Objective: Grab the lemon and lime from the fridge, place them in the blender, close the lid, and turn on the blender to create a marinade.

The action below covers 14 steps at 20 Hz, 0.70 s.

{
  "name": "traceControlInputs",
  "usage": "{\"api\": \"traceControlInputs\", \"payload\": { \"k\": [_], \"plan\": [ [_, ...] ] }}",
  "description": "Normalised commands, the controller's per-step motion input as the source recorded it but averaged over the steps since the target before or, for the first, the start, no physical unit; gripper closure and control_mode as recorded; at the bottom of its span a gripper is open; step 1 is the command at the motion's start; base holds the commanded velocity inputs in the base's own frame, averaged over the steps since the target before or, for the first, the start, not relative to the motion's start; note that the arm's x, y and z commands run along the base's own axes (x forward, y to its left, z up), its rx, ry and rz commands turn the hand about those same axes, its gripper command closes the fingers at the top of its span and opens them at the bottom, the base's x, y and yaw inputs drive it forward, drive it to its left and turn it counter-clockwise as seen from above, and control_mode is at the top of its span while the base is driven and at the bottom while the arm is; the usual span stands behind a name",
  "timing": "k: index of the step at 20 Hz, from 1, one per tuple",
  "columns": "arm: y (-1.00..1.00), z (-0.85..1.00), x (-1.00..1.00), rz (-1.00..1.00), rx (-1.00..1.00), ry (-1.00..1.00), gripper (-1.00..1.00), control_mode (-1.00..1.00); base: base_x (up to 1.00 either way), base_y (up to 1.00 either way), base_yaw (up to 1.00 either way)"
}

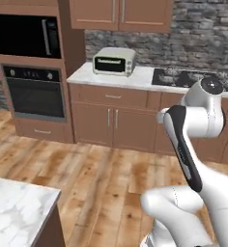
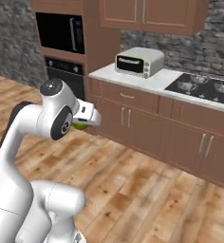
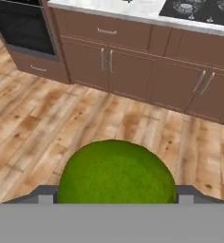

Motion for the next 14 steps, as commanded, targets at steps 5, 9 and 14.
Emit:
{"api": "traceControlInputs", "payload": {
  "k": [5, 9, 14],
  "plan": [
    [0.00, 0.00, 0.00, 0.00, 0.00, 0.00, 1.00, 1.00, 0.64, -0.07, 0.81],
    [0.00, 0.00, 0.00, 0.00, 0.00, 0.00, 1.00, 1.00, 0.63, -0.13, 0.82],
    [0.00, 0.00, 0.00, 0.00, 0.00, 0.00, 1.00, 1.00, 0.75, -0.20, 0.78]
  ]
}}
